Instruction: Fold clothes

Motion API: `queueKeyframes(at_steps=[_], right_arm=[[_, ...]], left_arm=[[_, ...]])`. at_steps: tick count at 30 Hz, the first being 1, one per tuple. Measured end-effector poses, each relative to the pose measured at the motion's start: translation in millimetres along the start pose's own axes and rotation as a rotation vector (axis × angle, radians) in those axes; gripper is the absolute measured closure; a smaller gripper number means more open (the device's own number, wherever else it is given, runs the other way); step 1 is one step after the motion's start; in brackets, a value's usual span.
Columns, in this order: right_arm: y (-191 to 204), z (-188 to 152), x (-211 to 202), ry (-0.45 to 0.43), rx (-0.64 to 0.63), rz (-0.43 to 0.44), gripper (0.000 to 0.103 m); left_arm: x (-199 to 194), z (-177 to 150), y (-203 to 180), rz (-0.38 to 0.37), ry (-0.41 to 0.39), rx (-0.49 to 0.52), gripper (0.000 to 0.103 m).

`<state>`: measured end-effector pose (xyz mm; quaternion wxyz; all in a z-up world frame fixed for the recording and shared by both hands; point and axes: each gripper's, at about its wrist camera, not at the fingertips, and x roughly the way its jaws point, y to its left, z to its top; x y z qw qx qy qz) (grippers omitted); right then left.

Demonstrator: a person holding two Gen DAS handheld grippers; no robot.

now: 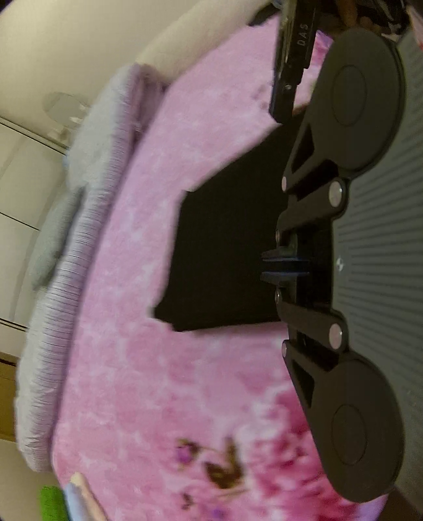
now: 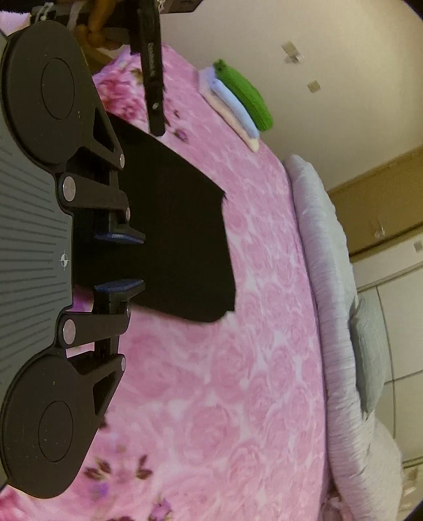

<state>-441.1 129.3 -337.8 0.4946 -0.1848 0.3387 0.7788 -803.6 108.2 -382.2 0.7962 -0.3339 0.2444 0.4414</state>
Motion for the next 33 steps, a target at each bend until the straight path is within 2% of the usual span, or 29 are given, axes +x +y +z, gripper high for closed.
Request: queueKeyframes(at_steps=[2, 5, 10, 17, 20, 25, 30, 33], right_arm=[[8, -8, 12, 0.015, -0.023, -0.041, 0.077], [18, -9, 29, 0.056, -0.089, -0.095, 0.077], [25, -6, 35, 0.118, -0.133, -0.140, 0.077], [29, -3, 27, 0.099, -0.115, -0.169, 0.077], [30, -1, 16, 0.070, -0.091, -0.151, 0.077], [35, -4, 22, 0.105, -0.114, -0.189, 0.077], [39, -2, 14, 0.105, -0.095, -0.199, 0.077], [41, -5, 7, 0.096, -0.083, -0.207, 0.060]], left_arm=[[14, -8, 3, 0.028, 0.035, -0.008, 0.101], [22, -9, 8, 0.040, 0.034, -0.035, 0.101], [15, -9, -7, 0.093, 0.037, 0.022, 0.101], [-15, -15, -21, 0.080, -0.013, 0.033, 0.100], [-10, -20, -19, 0.105, 0.015, 0.031, 0.100], [-6, -25, -15, 0.109, 0.032, -0.005, 0.100], [-16, -24, -23, 0.132, 0.042, 0.000, 0.091], [-25, -26, -30, 0.146, 0.046, 0.005, 0.084]])
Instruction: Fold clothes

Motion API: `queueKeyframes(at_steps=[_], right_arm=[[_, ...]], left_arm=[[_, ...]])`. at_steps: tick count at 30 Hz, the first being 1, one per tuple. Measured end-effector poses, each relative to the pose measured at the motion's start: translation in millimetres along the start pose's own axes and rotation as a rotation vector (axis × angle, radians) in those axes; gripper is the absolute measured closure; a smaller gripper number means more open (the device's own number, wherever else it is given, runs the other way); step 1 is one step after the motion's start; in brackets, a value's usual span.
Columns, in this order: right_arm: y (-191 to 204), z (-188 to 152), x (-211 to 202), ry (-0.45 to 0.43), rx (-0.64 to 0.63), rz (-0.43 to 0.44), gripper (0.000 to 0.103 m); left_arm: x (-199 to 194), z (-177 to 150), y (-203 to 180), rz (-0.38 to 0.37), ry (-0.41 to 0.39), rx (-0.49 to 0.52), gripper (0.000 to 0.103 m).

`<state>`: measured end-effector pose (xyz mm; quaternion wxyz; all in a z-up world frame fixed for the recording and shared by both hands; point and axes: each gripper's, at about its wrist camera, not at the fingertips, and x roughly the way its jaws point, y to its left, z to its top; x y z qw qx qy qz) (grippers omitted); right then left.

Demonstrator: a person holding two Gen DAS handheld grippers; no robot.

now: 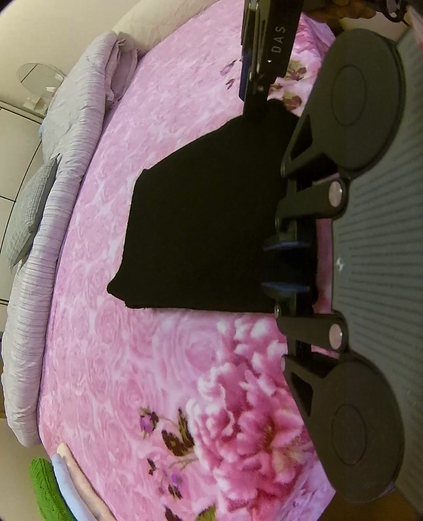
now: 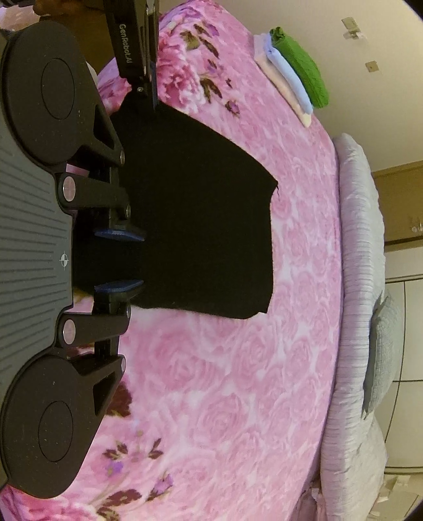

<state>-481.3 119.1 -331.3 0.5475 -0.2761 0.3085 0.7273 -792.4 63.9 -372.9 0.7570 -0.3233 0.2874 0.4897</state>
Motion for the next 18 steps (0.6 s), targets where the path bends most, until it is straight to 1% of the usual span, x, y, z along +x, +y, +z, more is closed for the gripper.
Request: queueKeyframes(at_steps=[1, 8, 14, 18], right_arm=[[1, -2, -3, -0.003, 0.006, -0.004, 0.057], [-5, -14, -29, -0.029, 0.076, -0.003, 0.057], [-9, -27, -60, -0.073, 0.132, -0.017, 0.057], [-8, -29, -77, -0.102, 0.153, -0.012, 0.057]], left_arm=[[-3, -1, -2, 0.005, 0.002, 0.003, 0.081], [-30, -6, -19, 0.027, -0.002, 0.024, 0.070], [-55, -15, -37, 0.027, -0.032, 0.076, 0.068], [-69, -19, -46, 0.026, -0.052, 0.102, 0.067]])
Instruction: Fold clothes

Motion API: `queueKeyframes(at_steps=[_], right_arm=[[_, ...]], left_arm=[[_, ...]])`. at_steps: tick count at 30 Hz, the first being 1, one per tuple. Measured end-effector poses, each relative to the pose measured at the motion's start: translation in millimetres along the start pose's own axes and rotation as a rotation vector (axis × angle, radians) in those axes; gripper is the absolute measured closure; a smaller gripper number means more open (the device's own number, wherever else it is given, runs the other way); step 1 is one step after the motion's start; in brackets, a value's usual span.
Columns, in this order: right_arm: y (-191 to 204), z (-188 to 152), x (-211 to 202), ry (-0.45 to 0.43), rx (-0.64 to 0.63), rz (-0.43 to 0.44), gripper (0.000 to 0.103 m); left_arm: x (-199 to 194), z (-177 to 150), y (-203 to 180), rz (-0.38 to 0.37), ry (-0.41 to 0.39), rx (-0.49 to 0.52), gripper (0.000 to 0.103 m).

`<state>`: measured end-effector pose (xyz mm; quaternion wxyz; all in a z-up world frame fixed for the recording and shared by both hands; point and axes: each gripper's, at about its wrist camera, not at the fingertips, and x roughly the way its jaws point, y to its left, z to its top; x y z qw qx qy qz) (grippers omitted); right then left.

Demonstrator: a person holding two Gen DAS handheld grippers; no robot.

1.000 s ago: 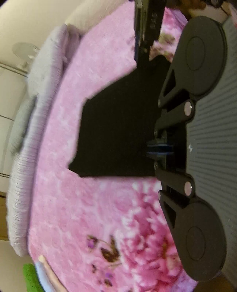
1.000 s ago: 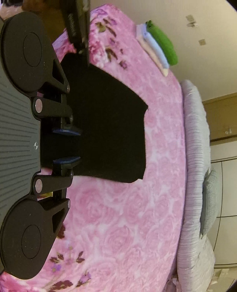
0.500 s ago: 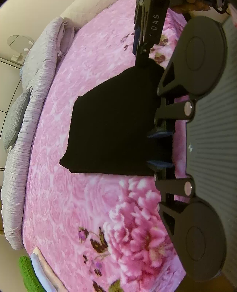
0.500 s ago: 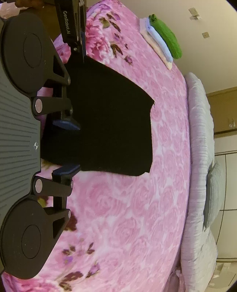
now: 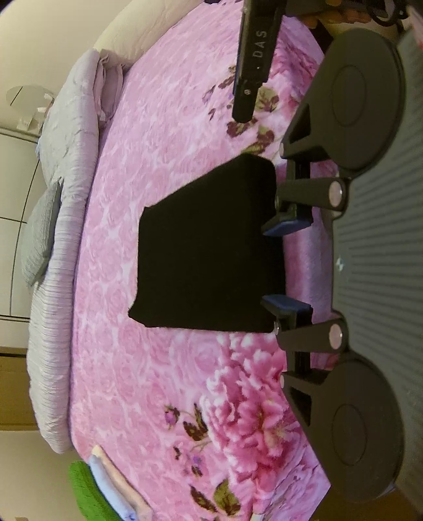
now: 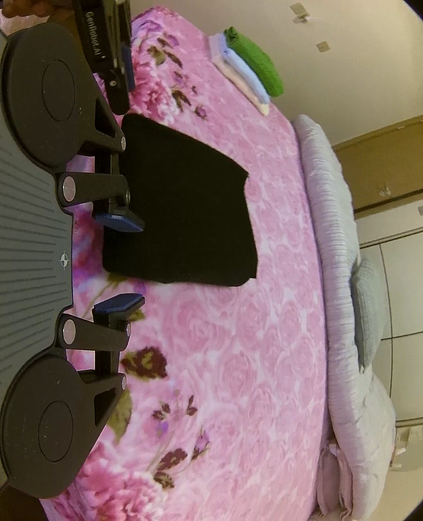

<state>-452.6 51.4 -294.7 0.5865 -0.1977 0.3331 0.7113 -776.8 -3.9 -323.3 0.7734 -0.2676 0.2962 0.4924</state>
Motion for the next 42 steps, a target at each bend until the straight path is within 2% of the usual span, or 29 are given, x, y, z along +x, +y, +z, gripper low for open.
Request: queueKeyframes(at_steps=[8, 12, 14, 15, 16, 22, 25, 28, 31, 35, 40, 42], right_arm=[[0, 8, -7, -0.017, 0.012, 0.042, 0.057], [-5, 11, -4, -0.020, 0.057, 0.082, 0.056], [-12, 11, -3, -0.020, 0.096, 0.102, 0.051], [-16, 11, -2, -0.022, 0.115, 0.110, 0.036], [-20, 10, -2, -0.026, 0.136, 0.114, 0.025], [-42, 16, 8, -0.023, 0.228, 0.139, 0.025], [-52, 17, 18, -0.007, 0.290, 0.183, 0.025], [-63, 15, 28, 0.002, 0.350, 0.206, 0.025], [-73, 12, 39, 0.013, 0.411, 0.222, 0.025], [-85, 8, 56, 0.071, 0.465, 0.237, 0.025], [-96, 2, 77, 0.107, 0.538, 0.275, 0.025], [-97, 3, 82, 0.119, 0.526, 0.277, 0.025]], left_arm=[[-22, 3, 0, 0.031, -0.052, -0.010, 0.064], [-20, 8, 1, 0.046, -0.052, -0.014, 0.064], [-16, 12, -1, 0.054, -0.047, 0.000, 0.064], [-14, 14, -2, 0.057, -0.043, 0.006, 0.064], [-12, 15, -4, 0.056, -0.039, 0.011, 0.064], [4, 26, -6, 0.042, -0.024, 0.017, 0.063], [18, 30, 2, 0.024, -0.004, -0.004, 0.063], [31, 32, 25, -0.008, 0.014, -0.078, 0.063], [44, 29, 60, -0.077, 0.029, -0.208, 0.062], [57, 14, 104, -0.161, 0.062, -0.404, 0.056], [78, -2, 137, -0.257, 0.083, -0.603, 0.054], [88, -4, 144, -0.288, 0.093, -0.664, 0.053]])
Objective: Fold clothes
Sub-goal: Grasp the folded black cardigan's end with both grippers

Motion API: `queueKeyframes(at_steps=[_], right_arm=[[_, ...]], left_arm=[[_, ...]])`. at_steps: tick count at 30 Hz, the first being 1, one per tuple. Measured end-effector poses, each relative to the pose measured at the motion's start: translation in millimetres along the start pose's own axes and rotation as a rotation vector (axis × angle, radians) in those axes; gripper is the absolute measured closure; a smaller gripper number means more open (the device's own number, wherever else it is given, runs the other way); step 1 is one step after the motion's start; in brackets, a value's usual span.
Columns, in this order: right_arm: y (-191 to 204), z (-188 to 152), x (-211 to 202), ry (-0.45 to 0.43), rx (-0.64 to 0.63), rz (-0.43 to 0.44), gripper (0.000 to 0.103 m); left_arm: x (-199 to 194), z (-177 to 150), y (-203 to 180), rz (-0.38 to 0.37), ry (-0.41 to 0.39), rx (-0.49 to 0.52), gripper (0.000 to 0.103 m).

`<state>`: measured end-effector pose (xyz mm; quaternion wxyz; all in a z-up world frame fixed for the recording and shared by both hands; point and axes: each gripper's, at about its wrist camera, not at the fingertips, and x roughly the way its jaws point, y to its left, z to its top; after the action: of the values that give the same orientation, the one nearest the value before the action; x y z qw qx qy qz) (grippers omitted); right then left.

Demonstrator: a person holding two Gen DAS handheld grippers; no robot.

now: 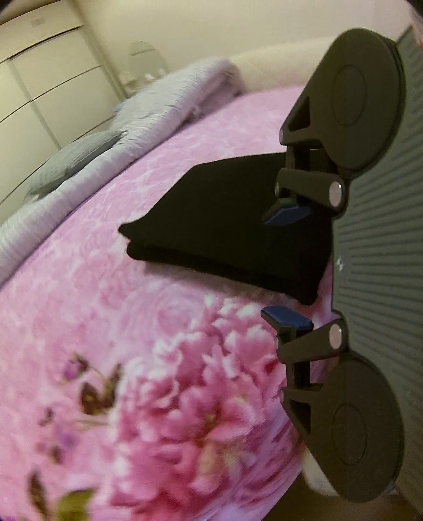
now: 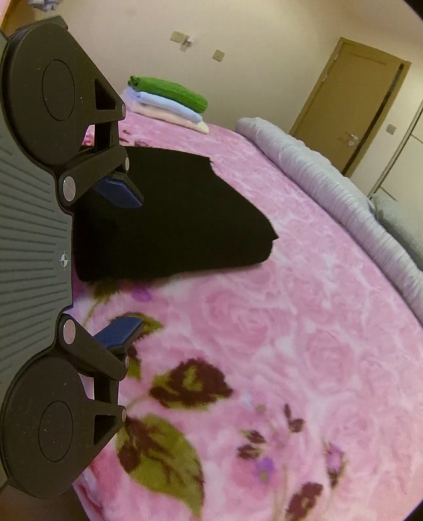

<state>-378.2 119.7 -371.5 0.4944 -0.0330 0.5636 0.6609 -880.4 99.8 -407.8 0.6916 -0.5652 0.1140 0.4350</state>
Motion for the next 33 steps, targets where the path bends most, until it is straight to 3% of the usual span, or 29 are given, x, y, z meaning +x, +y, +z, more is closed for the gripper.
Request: queueKeyframes(at_steps=[5, 12, 27, 33], right_arm=[[-5, 6, 13, 0.026, 0.000, 0.005, 0.025], [-17, 18, 31, 0.039, 0.076, 0.064, 0.025], [-17, 43, 88, 0.125, 0.109, 0.210, 0.026], [-7, 48, 109, 0.160, 0.050, 0.213, 0.026]], left_arm=[[23, 9, 14, -0.038, 0.033, -0.088, 0.053], [51, 21, 21, -0.099, 0.072, -0.134, 0.053], [92, 38, 14, -0.195, 0.144, -0.118, 0.052], [108, 48, 12, -0.238, 0.176, -0.113, 0.056]])
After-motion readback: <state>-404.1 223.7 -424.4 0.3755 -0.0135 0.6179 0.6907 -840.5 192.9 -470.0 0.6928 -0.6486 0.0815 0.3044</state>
